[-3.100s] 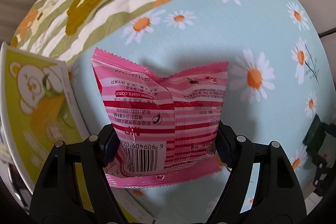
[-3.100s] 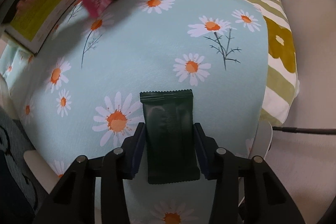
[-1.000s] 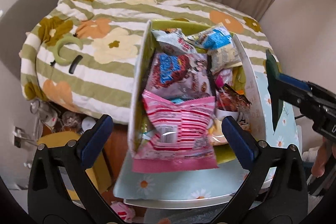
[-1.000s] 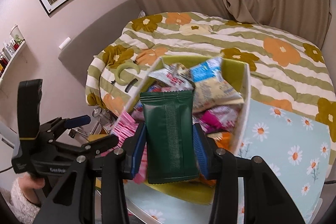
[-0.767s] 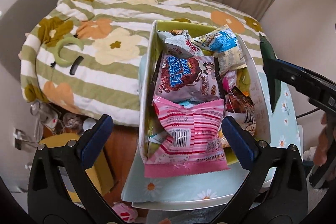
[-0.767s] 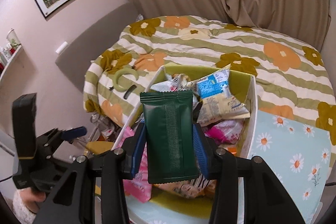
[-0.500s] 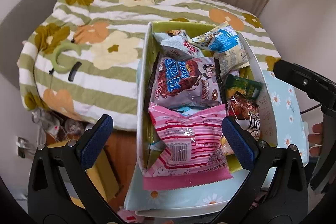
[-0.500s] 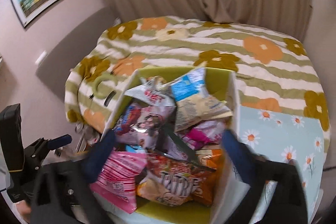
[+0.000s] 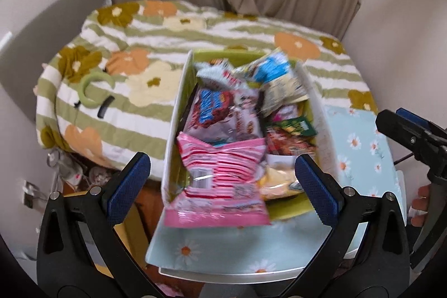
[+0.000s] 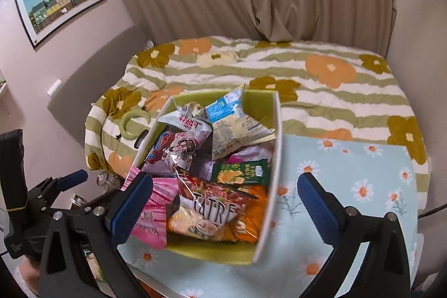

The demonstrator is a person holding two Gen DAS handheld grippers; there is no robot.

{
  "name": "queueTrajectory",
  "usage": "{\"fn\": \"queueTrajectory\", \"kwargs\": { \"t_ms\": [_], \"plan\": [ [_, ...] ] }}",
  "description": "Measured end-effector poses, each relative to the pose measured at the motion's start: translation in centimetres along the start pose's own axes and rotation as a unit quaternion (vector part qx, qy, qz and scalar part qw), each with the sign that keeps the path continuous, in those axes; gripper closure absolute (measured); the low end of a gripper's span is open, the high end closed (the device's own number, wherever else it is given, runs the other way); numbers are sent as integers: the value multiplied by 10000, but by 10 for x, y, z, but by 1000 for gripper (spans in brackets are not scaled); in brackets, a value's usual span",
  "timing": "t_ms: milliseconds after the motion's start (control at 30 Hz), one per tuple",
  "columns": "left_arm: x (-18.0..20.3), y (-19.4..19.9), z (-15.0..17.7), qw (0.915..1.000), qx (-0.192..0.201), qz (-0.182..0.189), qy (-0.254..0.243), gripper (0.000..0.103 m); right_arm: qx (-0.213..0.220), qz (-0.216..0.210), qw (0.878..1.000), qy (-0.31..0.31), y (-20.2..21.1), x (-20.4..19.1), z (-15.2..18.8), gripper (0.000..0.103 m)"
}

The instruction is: Organize snacks

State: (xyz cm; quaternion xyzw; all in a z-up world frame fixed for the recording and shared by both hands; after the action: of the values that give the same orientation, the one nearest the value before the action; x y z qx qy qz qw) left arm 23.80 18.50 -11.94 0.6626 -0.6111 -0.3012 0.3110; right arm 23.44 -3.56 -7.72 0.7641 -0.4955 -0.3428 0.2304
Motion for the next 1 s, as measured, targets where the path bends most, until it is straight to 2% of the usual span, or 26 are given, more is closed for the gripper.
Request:
{"fn": "queueTrajectory", "kwargs": {
  "t_ms": [233, 300, 333, 433, 633, 1000],
  "plan": [
    [43, 70, 11, 9969, 771, 7, -179, 1, 373, 414, 9984, 24, 72, 20, 23, 0],
    [54, 92, 17, 9937, 1099, -50, -207, 1, 464, 635, 9969, 43, 94, 26, 32, 0],
    [59, 99, 20, 9925, 1197, -75, -224, 1, 531, 862, 9948, 91, 108, 29, 38, 0],
    [77, 120, 31, 9898, 1379, -49, -356, 1, 695, 1189, 9904, 103, 136, 36, 52, 0],
    [101, 136, 53, 9891, 1402, -7, -451, 1, 906, 1697, 9813, 10, 173, 56, 78, 0],
    [114, 141, 64, 9904, 1305, 212, -396, 1, 1049, 1878, 9766, -34, 192, 65, 95, 0]
  ]
}}
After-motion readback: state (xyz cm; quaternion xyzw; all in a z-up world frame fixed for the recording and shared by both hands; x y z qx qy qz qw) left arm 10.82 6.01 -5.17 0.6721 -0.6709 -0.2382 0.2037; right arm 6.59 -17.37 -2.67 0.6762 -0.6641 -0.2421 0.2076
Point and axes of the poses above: each gripper's, at about its wrist camera, not at the fingertips, and y roughly against the way its jaws point, x to its right, z to its underside, the point moved 4 cm from there along -y, roughly the way its jaws point, and after that the axes turned 7 degrees about -z, right-handed, at the moved point
